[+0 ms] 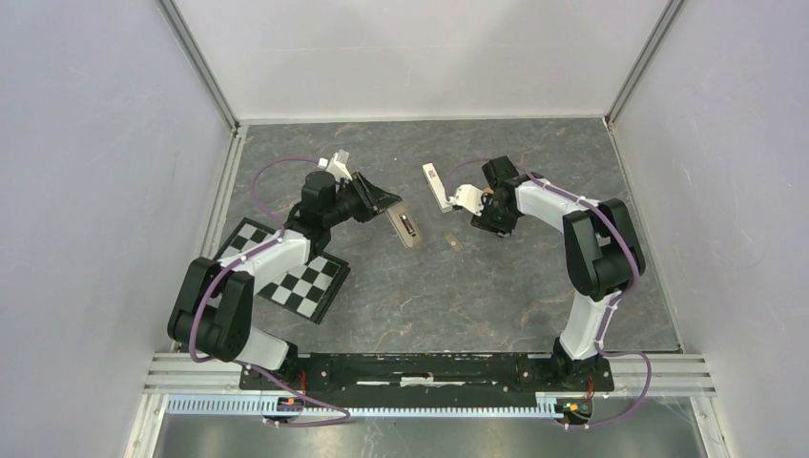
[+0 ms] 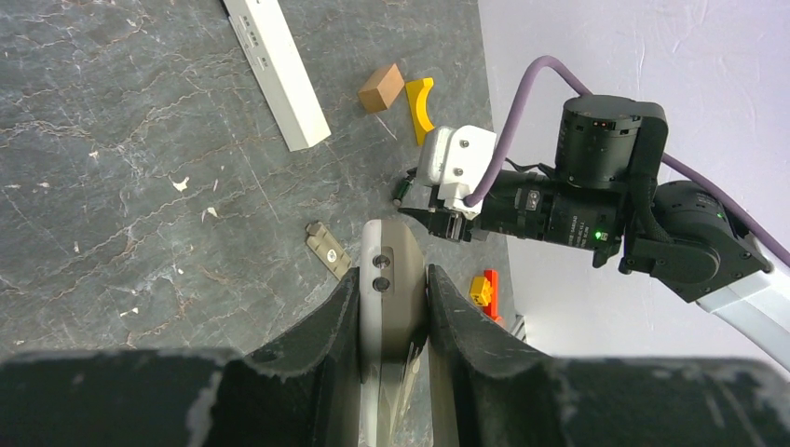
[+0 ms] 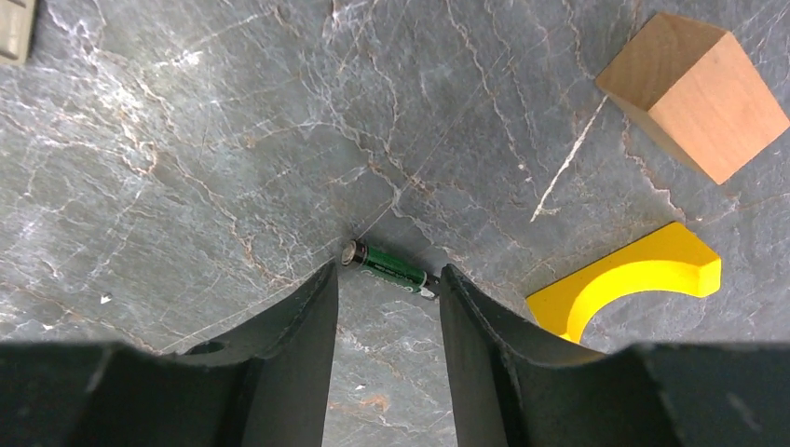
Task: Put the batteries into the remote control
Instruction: Pick up the battery from the center of the board.
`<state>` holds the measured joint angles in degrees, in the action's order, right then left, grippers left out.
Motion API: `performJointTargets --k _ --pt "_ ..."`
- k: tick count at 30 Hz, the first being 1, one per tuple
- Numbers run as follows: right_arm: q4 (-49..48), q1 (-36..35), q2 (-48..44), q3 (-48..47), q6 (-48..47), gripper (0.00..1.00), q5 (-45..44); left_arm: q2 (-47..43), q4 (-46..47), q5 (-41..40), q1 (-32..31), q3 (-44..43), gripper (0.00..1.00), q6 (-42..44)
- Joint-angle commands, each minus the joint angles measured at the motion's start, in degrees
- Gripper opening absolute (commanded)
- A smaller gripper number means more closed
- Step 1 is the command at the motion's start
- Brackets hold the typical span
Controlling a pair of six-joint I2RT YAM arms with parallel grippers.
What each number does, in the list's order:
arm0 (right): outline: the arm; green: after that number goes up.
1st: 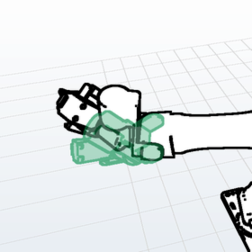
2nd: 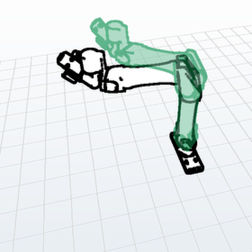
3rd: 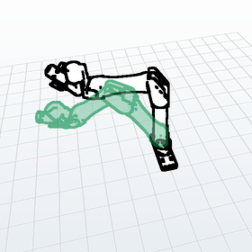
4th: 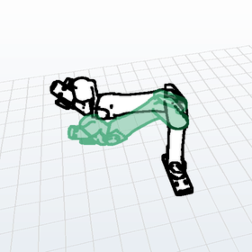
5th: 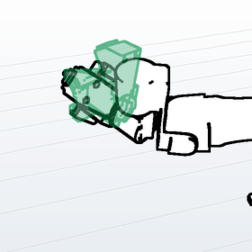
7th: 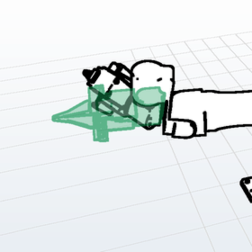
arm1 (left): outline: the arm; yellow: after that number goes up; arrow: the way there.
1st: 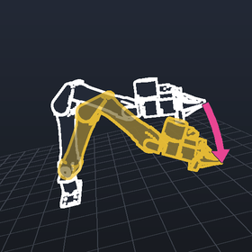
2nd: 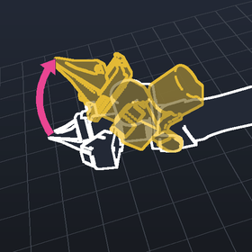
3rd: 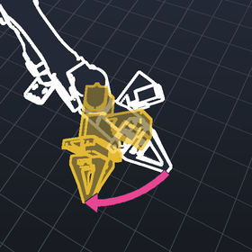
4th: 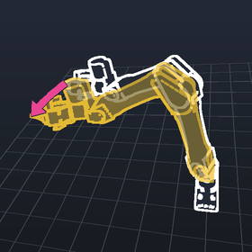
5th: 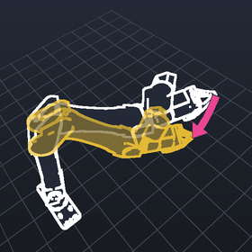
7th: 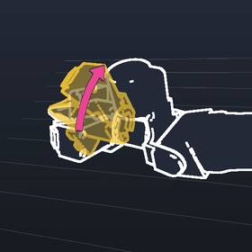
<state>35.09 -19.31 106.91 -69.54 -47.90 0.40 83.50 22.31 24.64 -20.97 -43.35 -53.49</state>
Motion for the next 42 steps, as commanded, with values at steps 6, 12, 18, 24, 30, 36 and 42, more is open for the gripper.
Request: performJointTargets --k 6,12,18,24,30,36,42 --pt "1.36 2.17 3.22 -2.55 -3.91 0.42 3.31 -0.68 0.9 1.37 0.33 -2.18 0.02 1.46" --pt "1.49 2.91 3.52 -2.9 -0.56 0.19 5.43 -3.16 1.93 -0.66 0.4 -0.85 0.02 1.61" --pt "1.33 3.22 3.78 -2.45 2.89 0.16 3.9 -7.01 0.48 -3.45 0.33 0.02 0.02 4.05" --pt "2.35 3.42 6.03 -2.68 4.6 0.27 3.78 -6.96 0.54 -3.05 0.35 0.31 0.02 3.94" --pt "6.1 4.19 9.19 -6.1 7.09 0.02 5.36 -5.46 1.99 -1.08 0.37 0.19 0.02 3.14" --pt "-0.09 3.78 3.48 -6.09 12.12 0.0 13.48 -1.83 6.05 -0.48 -0.18 0.56 0.02 -0.02" --pt "-13.84 2.97 -2.99 -1.61 28.62 0.0 21.77 2.61 9.25 -6.14 -0.74 -0.74 0.02 -2.04"
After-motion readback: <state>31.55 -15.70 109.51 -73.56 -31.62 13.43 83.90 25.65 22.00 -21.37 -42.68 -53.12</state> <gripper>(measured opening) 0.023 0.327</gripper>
